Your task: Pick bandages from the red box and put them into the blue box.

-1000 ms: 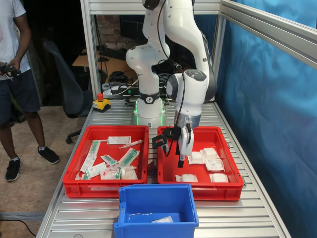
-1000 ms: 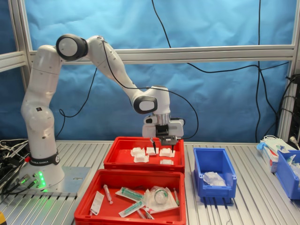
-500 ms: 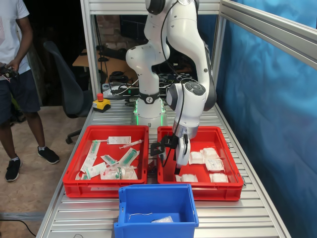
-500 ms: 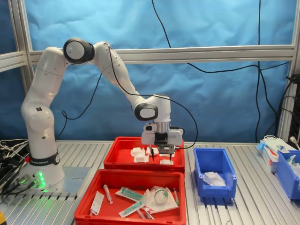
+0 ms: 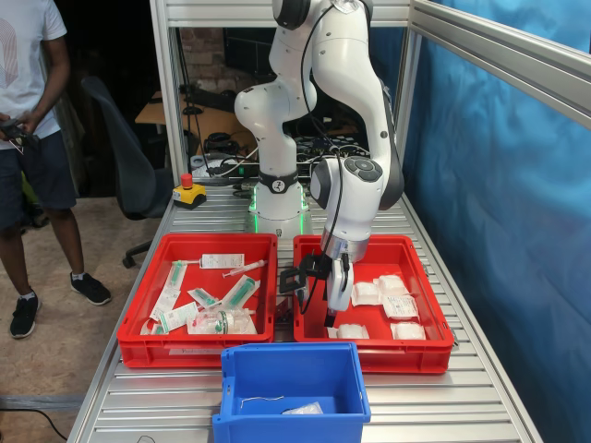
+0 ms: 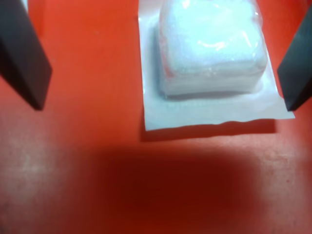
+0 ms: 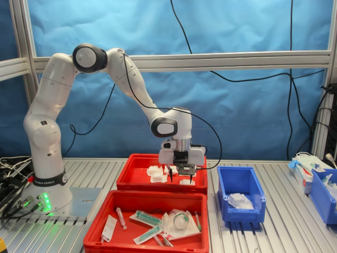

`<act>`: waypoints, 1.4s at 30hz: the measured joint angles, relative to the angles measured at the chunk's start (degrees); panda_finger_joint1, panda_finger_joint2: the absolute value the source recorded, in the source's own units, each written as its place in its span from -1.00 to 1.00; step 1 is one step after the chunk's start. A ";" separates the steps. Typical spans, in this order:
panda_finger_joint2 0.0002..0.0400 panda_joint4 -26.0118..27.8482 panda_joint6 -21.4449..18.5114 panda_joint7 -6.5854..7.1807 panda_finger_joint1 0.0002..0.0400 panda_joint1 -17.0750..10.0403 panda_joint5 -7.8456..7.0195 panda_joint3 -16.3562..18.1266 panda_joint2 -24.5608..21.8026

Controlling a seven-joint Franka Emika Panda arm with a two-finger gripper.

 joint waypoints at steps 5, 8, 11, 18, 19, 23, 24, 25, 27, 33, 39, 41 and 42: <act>1.00 0.02 0.00 0.00 1.00 0.00 0.10 0.00 0.15; 1.00 0.02 0.00 0.00 1.00 0.00 0.15 0.00 0.19; 1.00 0.03 0.00 0.00 1.00 0.00 0.20 0.00 0.20; 1.00 0.03 0.00 0.00 1.00 0.00 0.29 0.07 0.20; 1.00 0.03 0.00 0.00 1.00 0.00 0.31 0.11 0.20; 1.00 0.03 0.00 0.00 1.00 0.00 0.34 0.24 0.20; 1.00 0.14 0.00 0.00 1.00 0.00 0.35 0.33 0.26; 1.00 0.23 0.00 0.00 1.00 0.00 0.35 0.38 0.32; 1.00 0.62 0.00 0.00 1.00 0.00 0.37 0.52 0.61; 1.00 2.03 0.00 0.00 1.00 0.00 0.45 0.84 1.96; 1.00 3.50 0.00 0.00 1.00 0.00 0.62 1.27 3.66; 1.00 3.77 0.00 0.00 1.00 0.00 0.66 1.38 4.00; 1.00 3.88 0.00 0.00 1.00 0.00 0.68 1.43 4.14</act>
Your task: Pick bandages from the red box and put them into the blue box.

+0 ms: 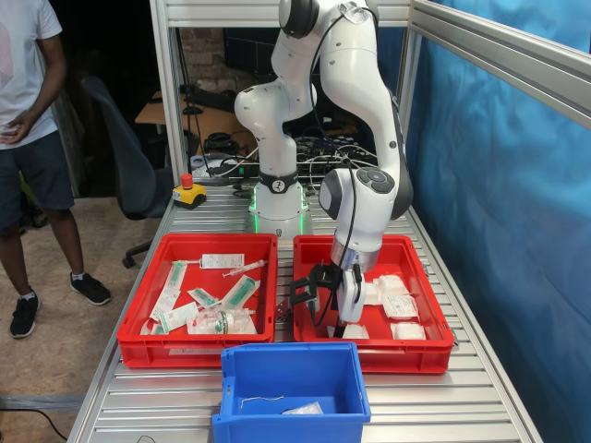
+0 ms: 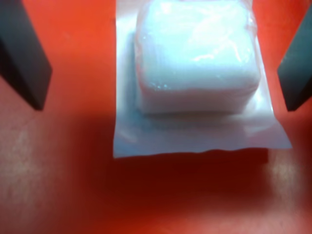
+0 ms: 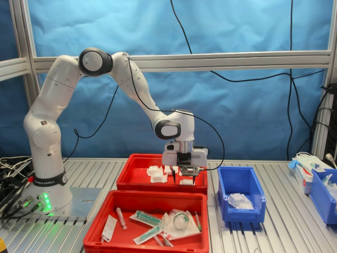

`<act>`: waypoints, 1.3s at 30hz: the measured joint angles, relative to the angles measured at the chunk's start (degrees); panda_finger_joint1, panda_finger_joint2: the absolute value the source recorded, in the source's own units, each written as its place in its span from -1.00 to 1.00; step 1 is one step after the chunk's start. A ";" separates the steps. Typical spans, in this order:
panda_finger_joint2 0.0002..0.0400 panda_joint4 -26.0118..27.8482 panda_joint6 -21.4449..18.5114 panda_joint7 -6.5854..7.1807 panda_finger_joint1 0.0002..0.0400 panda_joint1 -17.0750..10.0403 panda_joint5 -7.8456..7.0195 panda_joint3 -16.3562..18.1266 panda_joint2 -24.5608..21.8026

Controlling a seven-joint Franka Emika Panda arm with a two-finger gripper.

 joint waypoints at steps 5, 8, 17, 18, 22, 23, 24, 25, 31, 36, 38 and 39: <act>1.00 0.53 0.00 0.00 1.00 0.00 0.09 0.34 0.63; 1.00 0.62 0.00 0.00 1.00 0.00 0.11 0.45 0.66; 1.00 0.76 0.00 0.00 1.00 0.00 0.13 0.61 0.66; 1.00 0.76 0.00 0.00 1.00 0.00 0.13 0.64 0.66; 1.00 0.80 0.00 0.00 1.00 0.00 0.13 0.79 0.66; 1.00 0.80 0.00 0.00 1.00 0.00 0.13 0.83 0.66; 1.00 0.81 0.00 0.00 1.00 0.00 0.13 0.87 0.66; 1.00 0.82 0.00 0.00 1.00 0.00 0.13 0.96 0.66; 1.00 0.83 0.00 0.00 1.00 0.00 0.13 1.32 0.66; 1.00 0.84 0.00 0.00 1.00 0.00 0.13 1.43 0.67; 1.00 0.84 0.00 0.00 1.00 0.00 0.13 1.47 0.68; 1.00 0.86 0.00 0.00 1.00 0.00 0.13 1.48 0.71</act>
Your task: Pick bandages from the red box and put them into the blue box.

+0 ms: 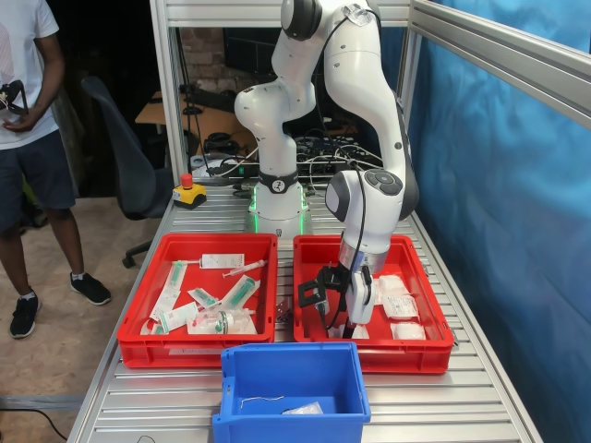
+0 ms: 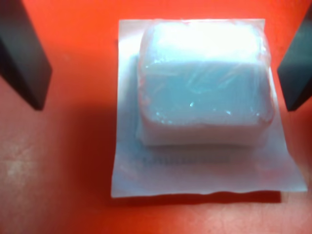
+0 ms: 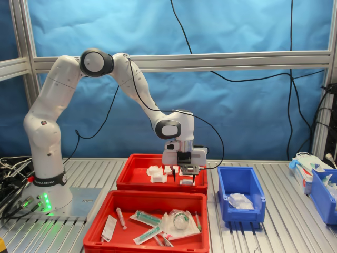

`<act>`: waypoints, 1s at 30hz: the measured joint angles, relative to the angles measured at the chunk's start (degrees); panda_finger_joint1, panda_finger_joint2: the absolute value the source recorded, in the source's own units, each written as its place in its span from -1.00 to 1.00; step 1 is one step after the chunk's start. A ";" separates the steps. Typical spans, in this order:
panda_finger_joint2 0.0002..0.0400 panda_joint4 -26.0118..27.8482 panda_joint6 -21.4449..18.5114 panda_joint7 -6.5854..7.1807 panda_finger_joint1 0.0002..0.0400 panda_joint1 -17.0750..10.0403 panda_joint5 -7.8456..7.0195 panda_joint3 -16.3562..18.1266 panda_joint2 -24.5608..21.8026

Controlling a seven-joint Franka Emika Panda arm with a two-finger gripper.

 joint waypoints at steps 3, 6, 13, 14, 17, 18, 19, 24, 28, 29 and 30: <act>1.00 0.04 0.00 0.00 1.00 0.00 0.00 0.02 0.14; 1.00 0.10 0.00 0.00 1.00 0.00 0.00 0.03 0.55; 1.00 0.12 0.00 0.00 1.00 0.00 0.00 0.03 1.33; 1.00 0.12 0.00 0.00 1.00 0.00 0.00 0.03 1.39; 1.00 0.12 0.00 0.00 1.00 0.00 0.00 0.03 1.56; 1.00 0.12 0.00 0.00 1.00 0.00 0.00 0.03 1.58; 1.00 0.12 0.00 0.00 1.00 0.00 0.00 0.03 1.59; 1.00 0.12 0.00 0.00 1.00 0.00 0.00 0.03 1.61; 1.00 0.12 0.00 0.00 1.00 0.00 0.00 0.05 1.61; 1.00 0.12 0.00 0.00 1.00 0.00 0.00 0.06 1.61; 1.00 0.12 0.00 0.00 1.00 0.00 0.00 0.08 1.61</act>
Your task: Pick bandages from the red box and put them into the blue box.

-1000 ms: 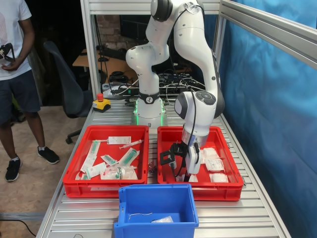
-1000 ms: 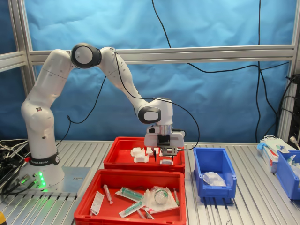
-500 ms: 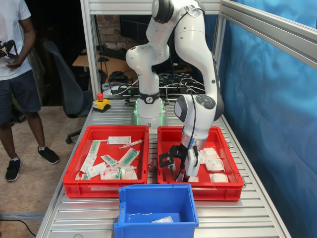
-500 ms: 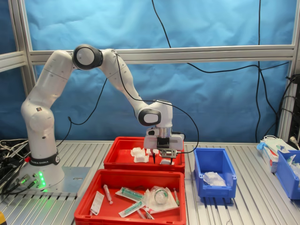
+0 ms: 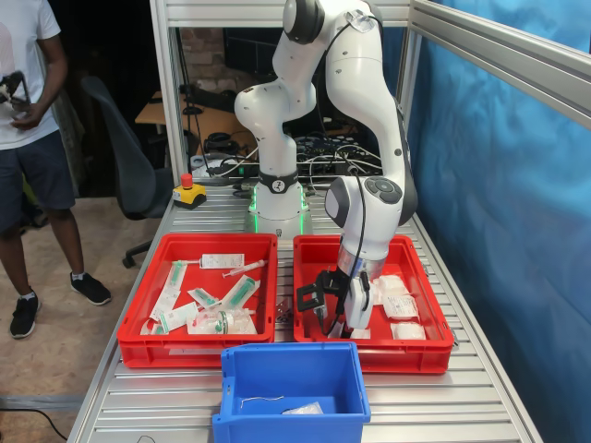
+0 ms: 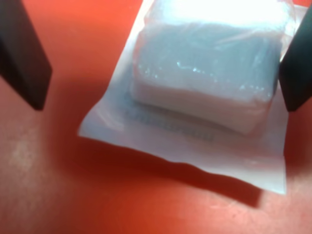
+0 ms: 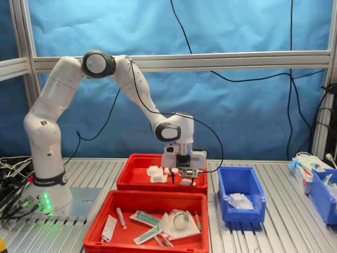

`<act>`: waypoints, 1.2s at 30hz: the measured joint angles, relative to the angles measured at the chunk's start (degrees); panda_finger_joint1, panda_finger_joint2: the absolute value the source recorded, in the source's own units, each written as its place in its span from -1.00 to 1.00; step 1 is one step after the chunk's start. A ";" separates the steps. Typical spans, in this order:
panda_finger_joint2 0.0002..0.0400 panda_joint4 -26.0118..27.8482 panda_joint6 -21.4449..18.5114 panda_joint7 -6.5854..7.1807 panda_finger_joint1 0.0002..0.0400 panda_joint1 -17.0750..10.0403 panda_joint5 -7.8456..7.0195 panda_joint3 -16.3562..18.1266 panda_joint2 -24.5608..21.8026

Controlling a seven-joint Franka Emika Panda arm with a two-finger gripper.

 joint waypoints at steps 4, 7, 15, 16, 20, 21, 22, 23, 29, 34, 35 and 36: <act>1.00 0.00 0.00 0.00 1.00 0.00 0.00 0.12 0.00; 1.00 0.00 0.34 0.00 1.00 0.00 0.00 0.26 0.00; 1.00 0.00 2.18 0.00 1.00 0.00 0.00 0.77 0.00; 1.00 0.00 2.26 0.00 1.00 0.00 0.00 0.79 0.00; 1.00 0.14 2.75 0.00 1.00 0.00 0.49 0.89 0.22; 1.00 0.18 2.91 0.00 1.00 0.00 0.65 0.91 0.31; 1.00 0.23 3.09 0.00 1.00 0.00 0.80 0.92 0.42; 1.00 0.28 3.24 0.00 1.00 0.00 0.95 0.94 0.53; 1.00 0.44 4.04 0.00 1.00 0.00 1.72 1.00 1.40; 1.00 0.44 4.29 0.00 1.00 0.00 2.01 1.13 1.71; 1.00 0.44 4.30 0.00 1.00 0.00 2.03 1.15 1.73; 1.00 0.44 4.33 0.00 1.00 0.00 2.07 1.19 1.76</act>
